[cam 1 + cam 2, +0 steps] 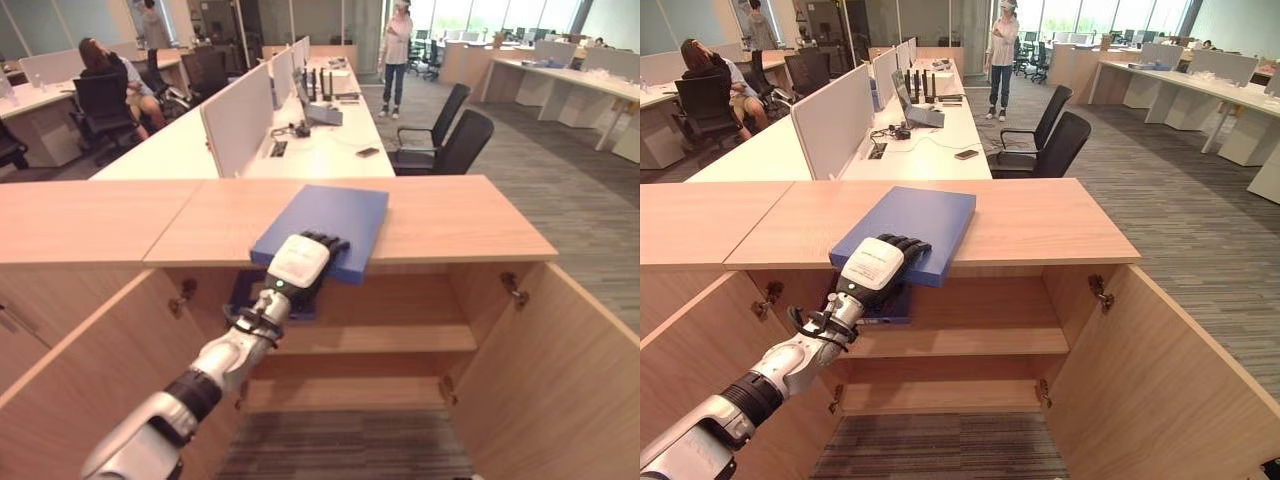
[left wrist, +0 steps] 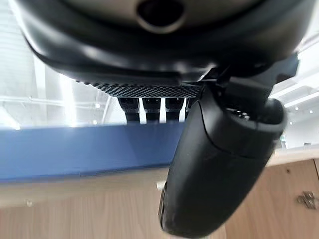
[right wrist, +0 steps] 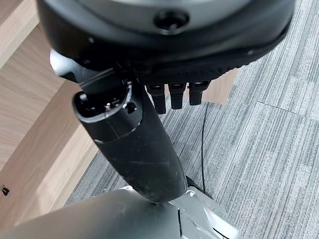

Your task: Put the empty folder in the office cabinet

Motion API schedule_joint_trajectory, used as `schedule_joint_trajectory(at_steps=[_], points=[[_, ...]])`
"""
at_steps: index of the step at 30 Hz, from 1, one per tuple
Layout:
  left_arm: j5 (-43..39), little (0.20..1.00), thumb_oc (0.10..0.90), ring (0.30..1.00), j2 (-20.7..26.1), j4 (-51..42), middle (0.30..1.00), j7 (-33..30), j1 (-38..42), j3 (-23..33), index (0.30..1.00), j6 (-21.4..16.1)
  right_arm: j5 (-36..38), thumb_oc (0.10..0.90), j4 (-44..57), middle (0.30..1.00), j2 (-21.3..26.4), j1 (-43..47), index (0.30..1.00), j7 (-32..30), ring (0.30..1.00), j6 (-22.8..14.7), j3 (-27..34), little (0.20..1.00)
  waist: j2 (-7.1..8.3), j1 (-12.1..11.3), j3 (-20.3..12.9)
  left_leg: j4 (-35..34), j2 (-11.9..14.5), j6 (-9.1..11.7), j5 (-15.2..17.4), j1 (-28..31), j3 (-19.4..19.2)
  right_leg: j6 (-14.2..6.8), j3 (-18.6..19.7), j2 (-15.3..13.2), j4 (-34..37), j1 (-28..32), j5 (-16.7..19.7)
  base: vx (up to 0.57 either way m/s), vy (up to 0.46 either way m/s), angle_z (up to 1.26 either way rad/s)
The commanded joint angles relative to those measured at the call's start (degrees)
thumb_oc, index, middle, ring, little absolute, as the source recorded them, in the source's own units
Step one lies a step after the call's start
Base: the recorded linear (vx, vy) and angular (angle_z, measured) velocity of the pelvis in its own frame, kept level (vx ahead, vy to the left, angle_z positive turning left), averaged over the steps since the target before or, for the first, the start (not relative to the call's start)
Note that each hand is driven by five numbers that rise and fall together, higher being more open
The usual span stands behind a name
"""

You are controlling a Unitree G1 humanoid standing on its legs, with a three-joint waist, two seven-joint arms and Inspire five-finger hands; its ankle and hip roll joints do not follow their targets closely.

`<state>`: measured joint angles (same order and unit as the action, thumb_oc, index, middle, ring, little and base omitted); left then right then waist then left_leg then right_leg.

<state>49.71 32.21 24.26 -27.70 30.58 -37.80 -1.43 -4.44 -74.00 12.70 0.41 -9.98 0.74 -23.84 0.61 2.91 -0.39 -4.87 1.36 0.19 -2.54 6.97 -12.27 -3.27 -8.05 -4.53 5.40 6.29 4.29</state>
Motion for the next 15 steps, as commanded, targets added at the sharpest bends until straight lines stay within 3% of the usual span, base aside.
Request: schedule_joint_trajectory(at_steps=[1,6,9,10,11,12,14,15], points=[[-1.65,0.300,0.400,0.300,-0.54,5.17,0.300,-1.58,10.17,5.28,0.300,1.89,-0.84,0.800,-1.29,0.900,-0.93,4.46,0.900,-0.50,0.900,-1.33,-0.98,0.900,2.17,-0.18,-0.05,-0.13,0.01,0.90,7.04,2.42,3.52,-3.03,0.03,-0.63,-0.40,3.87,-4.02,0.00,0.000,0.00],[-4.24,0.300,0.400,0.300,-1.43,-0.73,0.300,-2.14,3.77,9.50,0.300,0.62,-0.82,0.800,-1.01,0.900,-1.31,4.30,0.900,-0.83,0.900,-1.10,-0.38,0.900,2.50,-0.66,0.18,-0.13,-0.04,0.82,7.07,2.55,3.67,-2.90,-0.02,-0.60,-0.40,4.07,-4.14,0.00,0.000,0.00],[-7.91,0.300,0.400,0.300,-2.31,-9.01,0.300,-1.16,-2.08,12.22,0.300,-2.59,-0.22,0.800,-0.66,0.900,-1.89,4.35,0.900,-1.11,0.900,-1.21,0.36,0.900,2.74,-1.33,0.46,-0.13,-0.06,0.75,7.02,2.59,4.02,-2.70,-0.28,-0.52,-0.40,4.26,-4.20,0.00,-0.007,0.01],[-11.18,0.300,0.400,0.300,-2.46,-14.71,0.300,0.62,-4.85,13.08,0.300,-5.48,0.20,0.800,-0.05,0.900,-1.95,4.48,0.900,-1.26,0.900,-1.34,0.81,0.900,2.78,-1.68,0.77,-0.13,-0.12,0.71,6.96,2.43,4.27,-2.64,-0.43,-0.52,-0.40,4.26,-4.14,0.00,0.000,0.00],[-11.31,0.300,0.400,0.300,-2.31,-15.16,0.300,0.93,-5.14,13.30,0.300,-5.46,0.20,0.800,-0.03,0.900,-1.93,4.42,0.900,-1.25,0.900,-1.33,0.76,0.900,2.77,-1.63,0.72,-0.13,-0.12,0.70,6.95,2.44,4.28,-2.64,-0.44,-0.52,-0.40,4.28,-4.14,0.00,0.000,0.00],[-17.17,0.300,0.400,0.300,-2.07,-22.42,0.300,4.92,-8.44,13.72,0.300,-9.43,0.57,0.800,0.27,0.900,-1.82,4.36,0.900,-1.53,0.900,-1.37,1.53,0.900,2.68,-2.02,0.99,-0.13,-0.17,0.67,6.88,2.29,4.57,-2.60,-0.67,-0.56,-0.40,4.24,-4.06,0.00,0.000,0.00],[-27.49,0.300,0.400,0.300,-1.67,-32.35,0.300,10.77,-14.55,16.02,0.300,-12.47,0.77,0.800,0.15,0.900,-1.69,4.11,0.900,-1.42,0.900,-1.12,2.62,0.900,2.57,-2.63,1.39,-0.13,-0.25,0.61,6.67,1.98,4.84,-2.59,-1.08,-0.59,-0.40,4.10,-3.93,-0.01,-0.001,0.06],[-27.76,0.300,0.400,0.300,-1.51,-32.86,0.300,11.14,-14.92,16.33,0.300,-12.33,0.75,0.800,0.16,0.900,-1.69,4.06,0.900,-1.41,0.900,-1.12,2.53,0.900,2.57,-2.54,1.33,-0.13,-0.25,0.60,6.67,1.99,4.85,-2.59,-1.08,-0.59,-0.40,4.11,-3.92,-0.01,0.004,0.06]])
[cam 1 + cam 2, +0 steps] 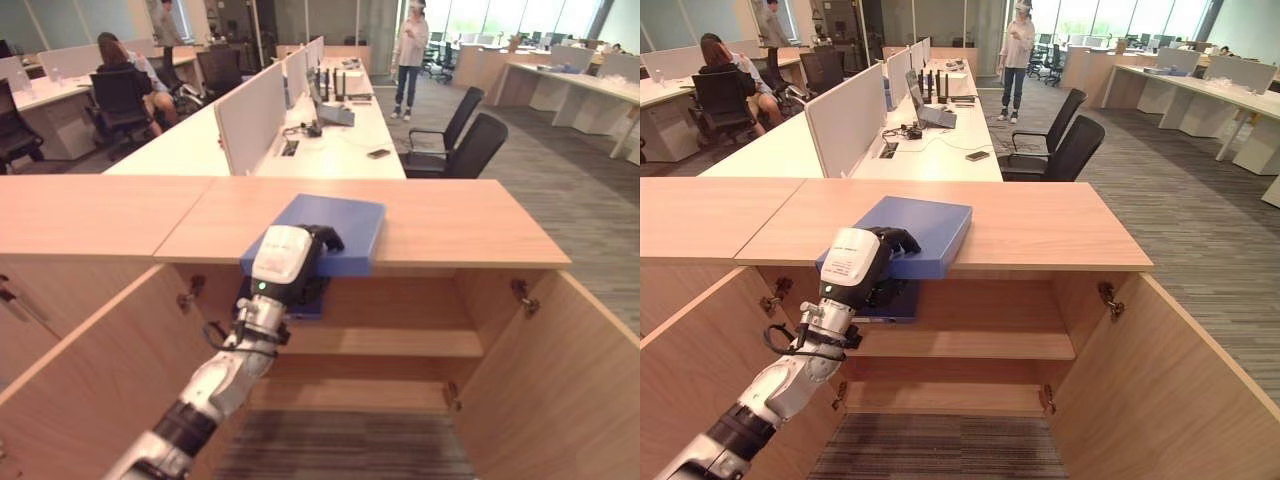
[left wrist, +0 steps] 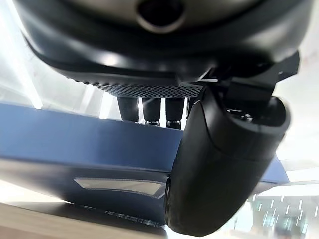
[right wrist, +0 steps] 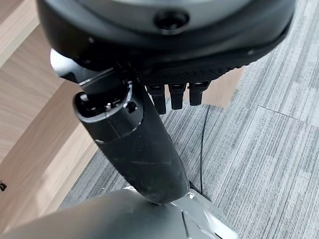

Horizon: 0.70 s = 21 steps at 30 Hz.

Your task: Put the empty folder in the office cabinet

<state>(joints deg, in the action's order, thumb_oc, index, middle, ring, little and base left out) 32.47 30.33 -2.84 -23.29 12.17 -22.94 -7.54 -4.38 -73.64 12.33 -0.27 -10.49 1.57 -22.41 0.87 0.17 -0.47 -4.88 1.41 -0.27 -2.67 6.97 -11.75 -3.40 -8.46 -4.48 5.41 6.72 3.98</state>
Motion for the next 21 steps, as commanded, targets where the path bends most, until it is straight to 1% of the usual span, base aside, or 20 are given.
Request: schedule_joint_trajectory(at_steps=[1,2,3,4,5,7,9,11,13,14,15,16,17,18,20,21], points=[[-13.78,0.300,0.400,0.300,0.58,-8.65,0.300,7.32,0.85,2.90,0.300,-7.11,0.68,0.800,-0.50,0.900,-1.40,4.51,0.900,-0.61,0.900,-1.82,1.49,0.900,2.22,-0.12,1.50,-0.12,-0.36,1.06,6.76,1.86,4.53,-2.42,-0.85,-0.66,-0.41,3.67,-3.56,0.00,0.003,0.07],[-13.89,0.300,0.400,0.300,0.64,-8.86,0.300,7.45,0.67,3.03,0.300,-7.06,0.68,0.800,-0.50,0.900,-1.39,4.47,0.900,-0.60,0.900,-1.83,1.43,0.900,2.21,-0.06,1.45,-0.12,-0.36,1.06,6.76,1.85,4.54,-2.43,-0.86,-0.66,-0.41,3.67,-3.56,-0.01,0.004,0.13],[-15.66,0.300,0.400,0.300,0.52,-9.50,0.300,7.45,-0.18,3.42,0.300,-7.30,0.81,0.800,-0.64,0.900,-1.39,4.37,0.900,-0.45,0.900,-1.84,1.58,0.900,2.17,-0.24,1.57,-0.12,-0.40,1.08,6.69,1.79,4.61,-2.39,-1.00,-0.67,-0.41,3.62,-3.52,-0.01,-0.004,0.20],[-19.60,0.300,0.400,0.300,0.68,-11.46,0.300,7.66,-1.19,4.10,0.300,-7.60,0.89,0.800,-0.91,0.900,-1.31,4.26,0.900,-0.28,0.900,-1.72,1.69,0.900,2.12,-0.45,1.66,-0.12,-0.44,1.12,6.61,1.73,4.79,-2.36,-1.14,-0.61,-0.41,3.64,-3.50,-0.01,-0.004,0.17],[-19.80,0.300,0.400,0.300,0.77,-11.69,0.300,7.82,-1.33,4.25,0.300,-7.52,0.89,0.800,-0.92,0.900,-1.32,4.26,0.900,-0.27,0.900,-1.73,1.66,0.900,2.12,-0.40,1.65,-0.12,-0.44,1.12,6.61,1.73,4.81,-2.35,-1.16,-0.61,-0.41,3.65,-3.50,-0.01,-0.009,0.11],[-26.39,0.300,0.400,0.300,1.15,-14.75,0.300,10.05,-2.13,4.94,0.300,-8.69,1.08,0.800,-0.98,0.900,-1.15,4.37,0.900,-0.14,0.900,-1.70,1.90,0.900,2.09,-0.56,1.77,-0.12,-0.40,1.17,6.48,1.57,5.02,-2.35,-1.25,-0.55,-0.41,3.61,-3.52,-0.01,-0.008,0.06],[-37.61,0.300,0.400,0.300,1.96,-18.43,0.300,14.94,-2.43,4.81,0.300,-10.18,1.02,0.800,-1.05,0.900,-0.61,4.53,0.900,0.39,0.900,-1.58,2.06,0.900,1.90,-0.60,1.74,-0.12,-0.37,1.25,6.38,1.48,5.09,-2.38,-1.37,-0.55,-0.41,3.58,-3.47,-0.01,-0.001,0.05],[-54.15,0.300,0.400,0.300,3.43,-21.86,0.300,22.22,-2.51,4.62,0.300,-9.93,0.40,0.800,-1.23,0.900,-0.22,4.80,0.900,1.52,0.900,-1.22,1.99,0.900,1.60,-0.51,1.60,-0.12,-0.35,1.31,6.38,1.59,4.99,-2.44,-1.38,-0.56,-0.41,3.68,-3.43,0.00,0.000,0.00],[-68.14,0.300,0.400,0.300,4.85,-22.72,0.300,26.32,-2.22,5.55,0.300,-9.00,-0.17,0.800,-1.42,0.900,-0.27,5.20,0.900,3.05,0.900,-0.90,1.57,0.900,1.50,-0.48,1.63,-0.12,-0.31,1.38,6.42,1.83,4.72,-2.41,-1.22,-0.55,-0.41,3.81,-3.34,0.00,0.000,0.00],[-78.14,0.300,0.400,0.300,4.99,-22.66,0.300,29.17,-2.29,4.97,0.300,-8.35,-0.89,0.800,-1.41,0.900,-0.50,5.08,0.900,4.22,0.900,-0.95,0.89,0.900,1.56,-0.43,1.67,-0.12,-0.28,1.41,6.39,1.94,4.65,-2.35,-1.07,-0.48,-0.41,3.84,-3.35,0.00,0.000,0.00],[-81.90,0.300,0.400,0.300,5.37,-22.72,0.300,30.82,-2.32,4.61,0.300,-7.85,-1.12,0.800,-1.35,0.900,-0.60,4.96,0.900,4.77,0.900,-1.20,0.69,0.900,1.62,-0.42,1.75,-0.12,-0.25,1.44,6.38,1.94,4.65,-2.34,-0.99,-0.45,-0.41,3.85,-3.35,0.00,0.000,0.00],[-81.99,0.300,0.400,0.300,5.40,-22.68,0.300,30.90,-2.31,4.63,0.300,-7.87,-1.12,0.800,-1.35,0.900,-0.62,4.96,0.900,4.78,0.900,-1.21,0.69,0.900,1.64,-0.42,1.76,-0.12,-0.25,1.45,6.39,1.95,4.65,-2.34,-0.98,-0.45,-0.41,3.86,-3.35,0.00,0.000,0.00],[-84.59,0.300,0.400,0.300,5.71,-22.56,0.300,31.67,-2.50,4.42,0.300,-7.53,-1.34,0.800,-1.36,0.900,-0.62,4.80,0.900,5.18,0.900,-1.42,0.57,0.900,1.66,-0.42,1.80,-0.12,-0.25,1.46,6.37,1.93,4.66,-2.31,-0.87,-0.39,-0.41,3.91,-3.37,0.00,0.000,0.00],[-89.20,0.300,0.400,0.300,5.94,-21.57,0.300,33.11,-3.25,3.77,0.300,-6.83,-1.81,0.800,-1.51,0.900,-0.66,4.55,0.900,5.31,0.900,-1.93,0.26,0.900,1.74,-0.43,1.86,-0.12,-0.22,1.49,6.33,1.88,4.58,-2.31,-0.77,-0.34,-0.41,3.85,-3.41,0.00,0.000,0.00],[-93.10,0.300,0.400,0.300,5.51,-19.93,0.300,34.37,-4.35,2.81,0.300,-5.88,-2.10,0.800,-1.60,0.900,-0.78,4.40,0.900,5.34,0.900,-2.32,-0.10,0.900,1.81,-0.39,1.89,-0.12,-0.15,1.50,6.29,1.88,4.46,-2.30,-0.64,-0.29,-0.41,3.80,-3.40,0.00,-0.004,-0.02],[-93.13,0.300,0.400,0.300,5.52,-19.89,0.300,34.41,-4.33,2.81,0.300,-5.90,-2.10,0.800,-1.61,0.900,-0.78,4.40,0.900,5.34,0.900,-2.32,-0.09,0.900,1.81,-0.39,1.89,-0.12,-0.15,1.50,6.30,1.88,4.46,-2.30,-0.63,-0.29,-0.41,3.80,-3.40,-0.01,-0.006,-0.03]])
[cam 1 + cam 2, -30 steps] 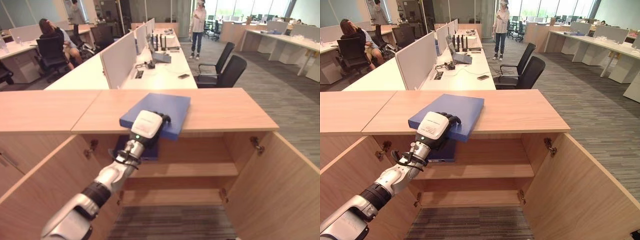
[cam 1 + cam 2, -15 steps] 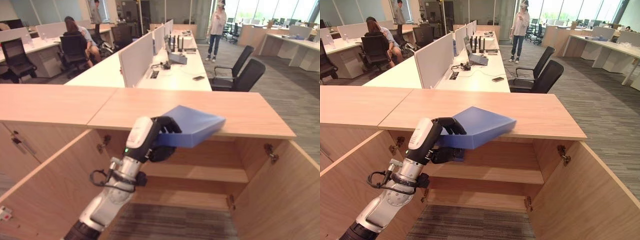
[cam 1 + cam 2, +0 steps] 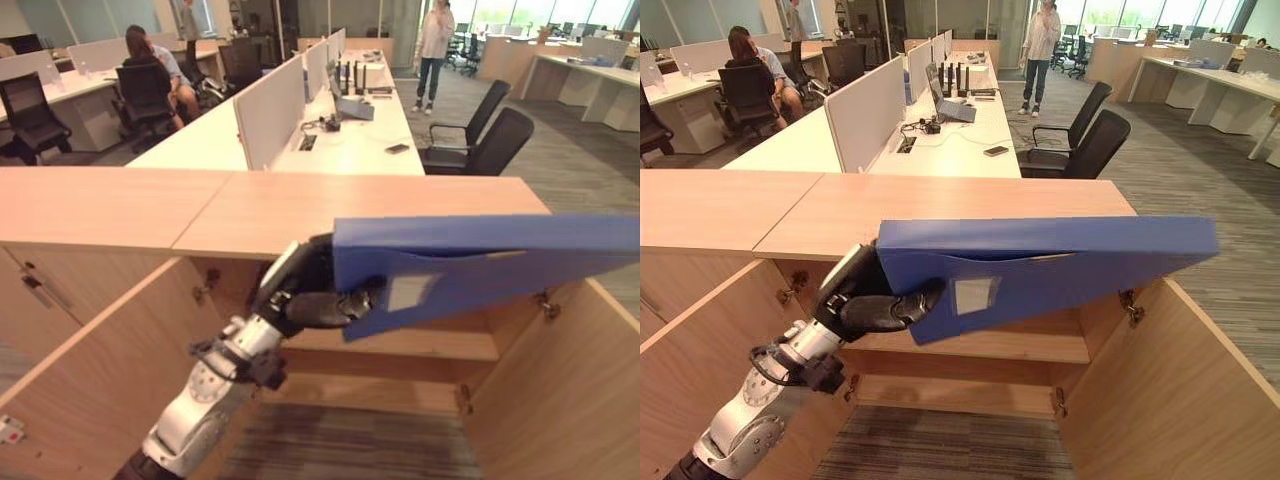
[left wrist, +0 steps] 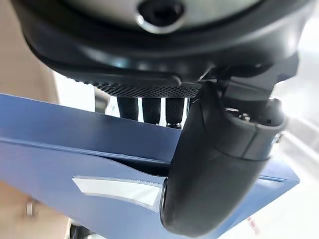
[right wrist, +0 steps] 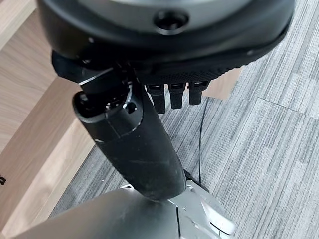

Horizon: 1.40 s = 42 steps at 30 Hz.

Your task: Put the empty folder in the office cabinet

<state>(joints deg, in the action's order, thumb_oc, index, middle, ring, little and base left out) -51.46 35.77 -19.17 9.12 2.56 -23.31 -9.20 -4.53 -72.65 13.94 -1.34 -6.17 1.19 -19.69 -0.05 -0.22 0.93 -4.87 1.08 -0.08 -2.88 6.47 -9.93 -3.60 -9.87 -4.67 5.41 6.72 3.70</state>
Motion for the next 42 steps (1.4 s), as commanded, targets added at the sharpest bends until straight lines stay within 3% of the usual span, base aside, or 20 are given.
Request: schedule_joint_trajectory(at_steps=[1,7,10,13,16,17,18,19,21,26,31,42], points=[[-10.54,0.300,0.400,0.300,0.11,-2.86,0.300,2.32,4.93,2.71,0.300,-3.71,-1.84,0.800,-2.58,0.900,-2.43,5.44,0.900,1.10,0.900,-2.25,-2.95,0.900,2.74,0.03,0.53,-0.13,0.21,1.31,6.45,2.33,2.61,-2.10,0.81,-0.04,-0.41,3.75,-3.13,-0.01,-0.003,-0.06],[-13.88,0.300,0.400,0.300,0.73,0.44,0.300,3.25,1.63,1.73,0.300,-1.90,-0.68,0.800,-1.60,0.900,-2.70,5.61,0.900,1.07,0.900,-3.22,-3.52,0.900,2.66,-0.03,0.79,-0.13,0.26,1.25,6.26,2.33,2.59,-2.02,1.11,0.01,-0.41,3.63,-2.96,0.00,0.001,-0.02],[-9.60,0.300,0.400,0.300,5.12,1.30,0.300,2.73,-1.40,2.12,0.300,-1.24,1.47,0.800,0.28,0.900,-2.13,5.72,0.900,1.06,0.900,-3.57,-3.02,0.900,2.52,-0.34,0.82,-0.13,0.24,1.25,6.11,2.28,2.62,-2.02,1.14,0.04,-0.41,3.63,-2.86,0.00,0.000,0.00],[1.81,0.300,0.400,0.300,11.07,4.33,0.300,1.82,-6.35,2.53,0.300,0.47,4.39,0.800,3.81,0.900,0.04,6.04,0.900,0.66,0.900,-4.03,-1.74,0.900,2.31,-0.71,0.80,-0.13,0.29,1.27,5.97,2.26,2.57,-2.04,0.98,0.04,-0.41,3.52,-2.79,0.00,-0.001,-0.05],[8.91,0.300,0.400,0.300,12.66,7.06,0.300,1.28,-7.99,2.92,0.300,1.10,5.15,0.800,6.27,0.900,1.30,6.08,0.900,0.93,0.900,-4.01,-1.54,0.900,2.26,-0.77,0.77,-0.13,0.30,1.31,5.93,2.23,2.53,-2.09,0.92,0.01,-0.41,3.48,-2.82,0.00,0.000,0.00],[16.07,0.300,0.400,0.300,13.10,11.17,0.300,0.82,-9.23,3.93,0.300,1.51,5.92,0.800,10.10,0.900,3.03,6.20,0.900,0.99,0.900,-4.07,-0.98,0.900,2.23,-0.81,0.80,-0.13,0.34,1.35,5.83,2.15,2.49,-2.16,0.79,-0.03,-0.41,3.33,-2.85,0.00,0.000,0.00],[16.15,0.300,0.400,0.300,13.02,11.23,0.300,0.82,-9.22,3.90,0.300,1.47,5.92,0.800,10.18,0.900,3.08,6.15,0.900,1.00,0.900,-4.02,-0.99,0.900,2.19,-0.79,0.79,-0.13,0.34,1.36,5.84,2.16,2.50,-2.16,0.77,-0.03,-0.41,3.34,-2.86,0.00,0.000,0.00],[23.70,0.300,0.400,0.300,12.86,14.93,0.300,0.13,-9.72,5.55,0.300,1.64,6.16,0.800,14.41,0.900,4.85,6.20,0.900,1.28,0.900,-4.04,-0.43,0.900,2.23,-0.87,0.83,-0.13,0.33,1.35,5.80,2.04,2.64,-2.23,0.61,-0.10,-0.41,3.20,-2.92,0.00,0.000,0.00],[29.81,0.300,0.400,0.300,11.59,17.50,0.300,-0.77,-9.88,7.37,0.300,1.66,5.52,0.800,18.71,0.900,6.62,6.15,0.900,1.31,0.900,-3.89,0.18,0.900,2.32,-0.85,0.88,-0.13,0.28,1.30,5.79,1.95,2.84,-2.24,0.55,-0.18,-0.41,3.20,-2.98,0.00,0.000,0.00],[39.49,0.300,0.400,0.300,7.44,20.79,0.300,-3.22,-11.21,12.97,0.300,2.43,3.17,0.800,25.72,0.900,9.57,6.11,0.900,0.87,0.900,-3.03,2.68,0.900,2.31,-0.92,0.84,-0.13,0.20,1.12,5.87,1.73,3.17,-2.15,0.22,-0.26,-0.41,3.10,-3.08,0.00,0.000,0.00],[49.88,0.300,0.400,0.300,2.60,20.37,0.300,-6.43,-12.70,20.14,0.300,2.83,-5.08,0.800,39.57,0.900,14.53,5.98,0.900,0.93,0.900,-1.87,4.90,0.900,2.32,-1.09,1.15,-0.13,0.18,0.96,5.97,1.37,3.19,-1.94,0.02,-0.43,-0.41,2.92,-3.21,0.00,0.003,0.02],[53.15,0.300,0.400,0.300,-3.17,18.27,0.300,-10.41,-9.22,19.83,0.300,1.94,-9.99,0.800,55.98,0.900,16.82,7.45,0.900,5.95,0.900,-3.11,0.16,0.900,2.45,-1.29,1.61,-0.13,0.21,0.93,5.79,0.89,2.91,-1.71,-0.06,-0.48,-0.41,2.57,-3.23,0.00,0.000,0.00]])
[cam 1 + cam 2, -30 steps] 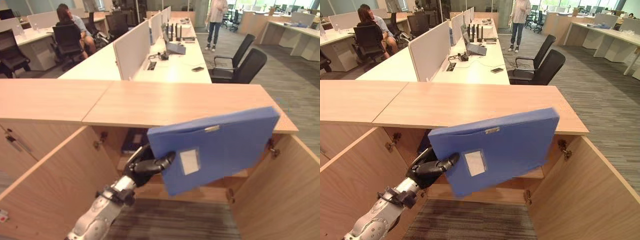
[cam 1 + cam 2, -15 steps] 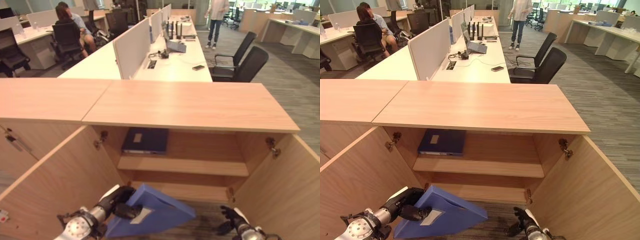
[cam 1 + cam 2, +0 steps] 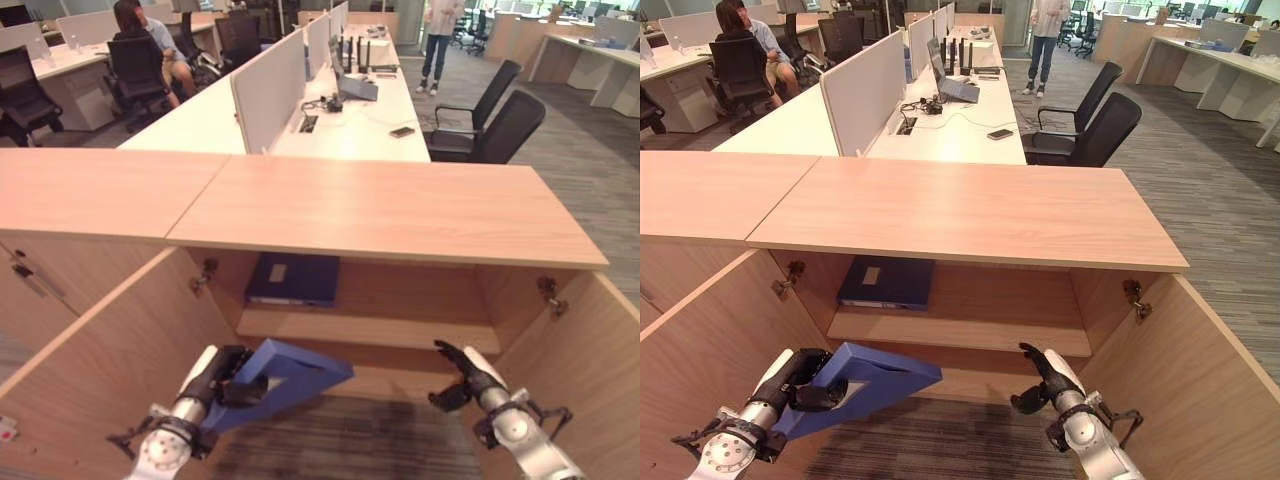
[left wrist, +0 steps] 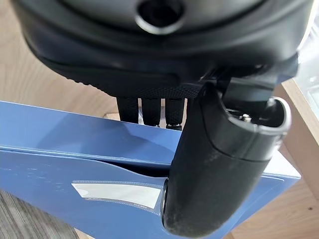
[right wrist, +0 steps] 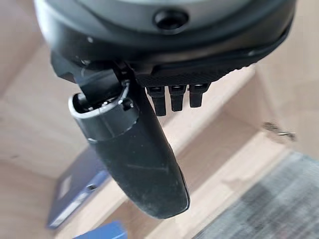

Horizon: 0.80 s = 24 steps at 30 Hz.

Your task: Put the empty folder in the office cabinet

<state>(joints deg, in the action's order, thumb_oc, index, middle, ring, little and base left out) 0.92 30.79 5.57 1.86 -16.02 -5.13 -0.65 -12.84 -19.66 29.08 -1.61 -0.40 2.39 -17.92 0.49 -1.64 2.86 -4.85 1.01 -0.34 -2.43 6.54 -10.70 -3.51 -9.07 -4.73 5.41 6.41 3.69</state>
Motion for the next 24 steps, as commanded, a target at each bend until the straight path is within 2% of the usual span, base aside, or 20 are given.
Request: schedule_joint_trajectory(at_steps=[1,9,15,24], points=[[0.84,0.300,0.400,0.300,1.75,-6.64,0.300,-3.21,10.08,1.07,0.300,-6.68,-1.78,0.800,3.35,0.900,1.49,8.39,0.900,0.24,0.900,-4.48,-2.39,0.900,1.89,0.11,-0.31,-0.15,0.30,1.19,5.35,0.81,3.65,-1.78,-0.80,-0.42,-0.41,2.86,-3.24,0.00,0.000,0.00],[0.81,0.300,0.400,0.300,3.58,-9.13,0.300,-2.24,13.88,-1.92,0.300,-7.35,-3.20,0.800,8.49,0.900,1.89,13.56,0.900,0.58,0.900,-5.67,-5.33,0.900,1.72,0.13,-0.13,-0.15,0.47,1.18,5.37,0.89,3.31,-1.82,-0.56,-0.56,-0.41,2.85,-3.11,0.00,0.000,0.00],[-2.76,0.300,0.400,0.300,5.72,-11.34,0.300,-0.40,17.49,-5.74,0.300,-8.50,-4.33,0.800,9.49,0.900,2.89,17.48,0.900,0.71,0.900,-6.36,-7.70,0.900,1.65,0.24,-0.35,-0.15,0.46,1.23,5.37,0.90,3.36,-1.82,-0.49,-0.50,-0.41,2.82,-3.13,0.00,0.000,0.00],[-8.99,0.300,0.400,0.300,11.68,-16.33,0.300,3.37,22.46,-11.40,0.300,-10.09,-3.31,0.800,9.80,0.900,3.39,21.15,0.900,0.52,0.900,-6.93,-10.02,0.900,1.47,0.42,-0.47,-0.15,0.44,1.25,5.47,1.12,3.27,-1.97,-0.54,-0.56,-0.41,2.92,-3.08,0.00,0.000,0.00]])
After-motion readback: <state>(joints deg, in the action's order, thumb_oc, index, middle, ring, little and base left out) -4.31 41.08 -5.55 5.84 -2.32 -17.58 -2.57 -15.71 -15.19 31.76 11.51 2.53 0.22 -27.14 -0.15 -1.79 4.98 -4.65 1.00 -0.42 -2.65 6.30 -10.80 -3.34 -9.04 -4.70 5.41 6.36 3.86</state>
